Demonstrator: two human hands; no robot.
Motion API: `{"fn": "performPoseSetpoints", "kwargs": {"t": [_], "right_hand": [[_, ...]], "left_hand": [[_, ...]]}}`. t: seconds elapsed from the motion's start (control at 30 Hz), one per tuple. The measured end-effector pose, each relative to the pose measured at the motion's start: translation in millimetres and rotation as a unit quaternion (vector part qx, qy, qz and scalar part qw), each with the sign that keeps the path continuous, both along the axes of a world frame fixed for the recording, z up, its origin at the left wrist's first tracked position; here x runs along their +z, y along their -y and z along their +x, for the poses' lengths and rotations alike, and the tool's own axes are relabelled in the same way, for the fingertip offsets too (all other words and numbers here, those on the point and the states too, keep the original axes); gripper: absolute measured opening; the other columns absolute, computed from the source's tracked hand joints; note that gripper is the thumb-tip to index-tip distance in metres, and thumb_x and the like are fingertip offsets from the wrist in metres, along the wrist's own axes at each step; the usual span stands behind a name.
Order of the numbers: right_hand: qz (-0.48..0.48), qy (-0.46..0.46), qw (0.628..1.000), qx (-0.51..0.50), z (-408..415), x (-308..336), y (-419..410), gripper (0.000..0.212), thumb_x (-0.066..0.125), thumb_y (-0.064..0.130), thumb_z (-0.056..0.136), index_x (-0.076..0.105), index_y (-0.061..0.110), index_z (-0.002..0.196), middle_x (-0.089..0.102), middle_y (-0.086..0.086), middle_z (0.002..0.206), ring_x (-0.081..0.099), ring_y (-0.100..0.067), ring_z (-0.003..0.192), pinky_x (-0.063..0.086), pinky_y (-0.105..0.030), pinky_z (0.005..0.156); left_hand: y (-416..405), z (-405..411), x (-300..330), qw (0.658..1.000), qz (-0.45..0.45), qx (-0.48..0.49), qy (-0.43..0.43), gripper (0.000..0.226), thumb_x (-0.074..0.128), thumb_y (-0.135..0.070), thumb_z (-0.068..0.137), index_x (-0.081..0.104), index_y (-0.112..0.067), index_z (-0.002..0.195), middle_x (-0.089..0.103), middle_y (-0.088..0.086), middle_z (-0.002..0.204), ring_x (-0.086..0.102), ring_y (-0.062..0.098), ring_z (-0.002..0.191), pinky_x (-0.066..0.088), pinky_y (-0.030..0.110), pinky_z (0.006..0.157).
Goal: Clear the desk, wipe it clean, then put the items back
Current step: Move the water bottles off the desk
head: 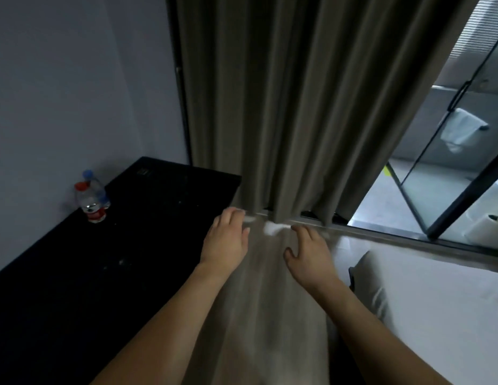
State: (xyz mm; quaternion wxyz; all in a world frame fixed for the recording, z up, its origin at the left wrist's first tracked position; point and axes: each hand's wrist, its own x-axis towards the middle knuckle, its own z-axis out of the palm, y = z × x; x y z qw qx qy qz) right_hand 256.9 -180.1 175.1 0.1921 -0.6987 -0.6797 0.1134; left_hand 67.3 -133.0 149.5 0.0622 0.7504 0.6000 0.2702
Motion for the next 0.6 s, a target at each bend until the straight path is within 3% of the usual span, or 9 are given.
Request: {"fn": "performPoseSetpoints", "kwargs": {"t": [0.23,0.43,0.6], "right_hand": [[-0.057,-0.026,0.997,0.052,-10.3,-29.5,-141.6,0.057,0.058,0.026,0.088,0.042,0.014,0.142,0.043,-0.006,0.144,0.042,-0.024,0.13,0.035,-0.032,0.109],[-0.077,-0.058,0.976,0.193,-62.3,-25.3,-271.3,0.054,0.061,0.022,0.087,0.047,0.012,0.138,0.047,-0.009,0.139,0.047,-0.026,0.124,0.038,-0.031,0.104],[-0.072,-0.068,0.941,0.324,-159.4,-7.2,-348.4,0.054,0.058,0.026,0.091,0.043,0.016,0.142,0.042,-0.005,0.144,0.046,-0.022,0.126,0.039,-0.035,0.108]], "left_hand": [[-115.7,0.3,-24.1,0.999,-0.04,0.026,-0.008,0.043,0.049,-0.033,0.097,0.046,-0.015,0.137,0.041,0.003,0.141,0.045,0.024,0.124,0.043,0.037,0.101],[-181.2,-73.3,-21.7,0.981,-0.075,0.179,0.021,0.044,0.048,-0.034,0.098,0.044,-0.017,0.139,0.038,0.0,0.141,0.043,0.02,0.126,0.042,0.034,0.104],[-185.5,-149.1,-4.0,0.94,-0.057,0.331,0.065,0.044,0.054,-0.034,0.096,0.046,-0.02,0.137,0.044,-0.003,0.137,0.047,0.013,0.121,0.045,0.033,0.102]]}}
